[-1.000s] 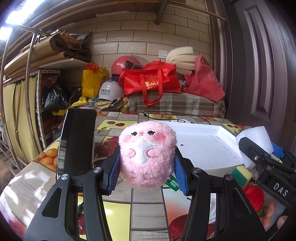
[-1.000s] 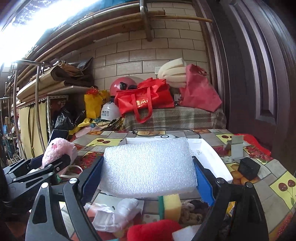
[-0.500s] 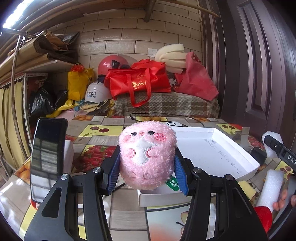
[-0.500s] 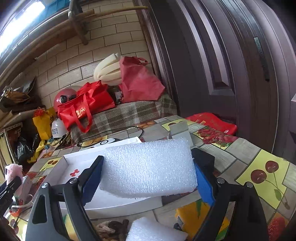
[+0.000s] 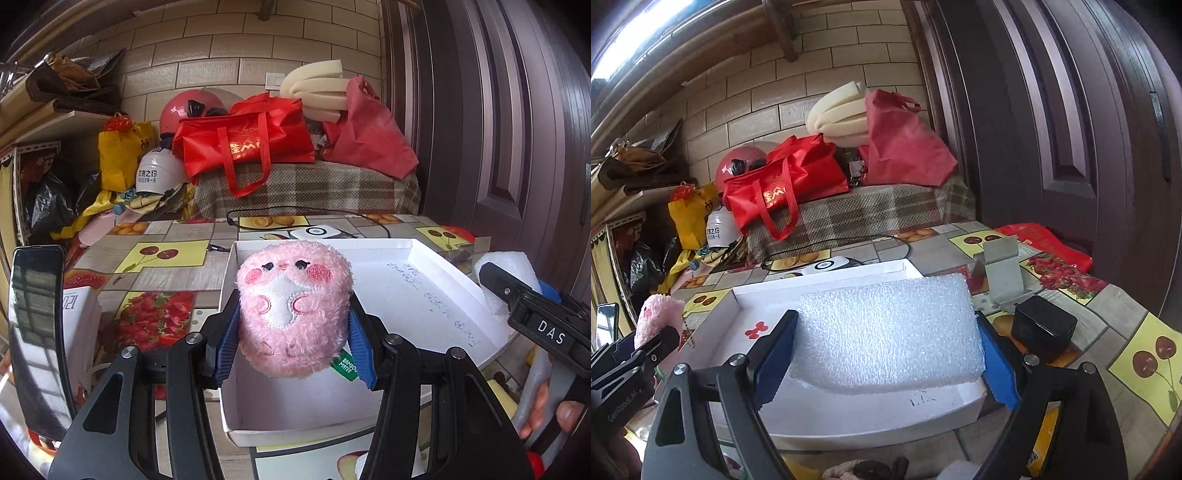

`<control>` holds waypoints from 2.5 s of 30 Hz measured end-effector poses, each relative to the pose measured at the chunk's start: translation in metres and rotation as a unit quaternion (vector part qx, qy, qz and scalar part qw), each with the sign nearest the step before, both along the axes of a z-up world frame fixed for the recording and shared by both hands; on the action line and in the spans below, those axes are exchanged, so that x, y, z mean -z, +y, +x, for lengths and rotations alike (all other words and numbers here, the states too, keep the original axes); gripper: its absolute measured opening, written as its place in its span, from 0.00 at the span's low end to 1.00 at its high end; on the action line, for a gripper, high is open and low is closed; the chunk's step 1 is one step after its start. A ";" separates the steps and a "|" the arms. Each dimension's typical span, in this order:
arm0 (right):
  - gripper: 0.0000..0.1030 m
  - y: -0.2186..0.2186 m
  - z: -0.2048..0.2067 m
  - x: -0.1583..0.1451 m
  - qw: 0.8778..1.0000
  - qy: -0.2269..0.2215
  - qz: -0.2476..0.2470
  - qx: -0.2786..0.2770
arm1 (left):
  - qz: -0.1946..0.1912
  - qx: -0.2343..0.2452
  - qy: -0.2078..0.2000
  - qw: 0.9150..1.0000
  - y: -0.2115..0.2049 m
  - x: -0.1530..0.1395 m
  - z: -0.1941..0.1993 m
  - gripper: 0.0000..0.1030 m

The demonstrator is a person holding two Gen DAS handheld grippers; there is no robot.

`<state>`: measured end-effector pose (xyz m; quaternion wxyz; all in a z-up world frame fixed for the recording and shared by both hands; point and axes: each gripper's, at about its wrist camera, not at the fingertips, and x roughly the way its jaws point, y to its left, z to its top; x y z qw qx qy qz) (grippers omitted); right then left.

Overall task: Organize soft objects
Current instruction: 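Carry the pink plush into the white box and release it with the left gripper, then release the white foam block into the white box with the right gripper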

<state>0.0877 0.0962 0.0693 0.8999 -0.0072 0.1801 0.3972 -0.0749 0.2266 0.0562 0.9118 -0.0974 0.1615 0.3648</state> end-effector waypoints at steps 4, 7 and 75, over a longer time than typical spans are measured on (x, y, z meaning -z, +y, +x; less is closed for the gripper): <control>0.87 0.016 0.000 0.000 1.000 -0.006 -0.018 -0.006 | -0.005 0.000 0.009 1.000 0.005 0.000 0.012 0.51; 0.87 0.026 -0.001 0.002 0.999 -0.008 -0.030 -0.009 | 0.003 0.003 0.020 1.000 0.003 0.000 0.020 0.51; 1.00 -0.083 -0.061 0.001 0.998 -0.031 -0.034 -0.031 | 0.022 0.081 0.025 0.996 -0.083 0.004 -0.096 1.00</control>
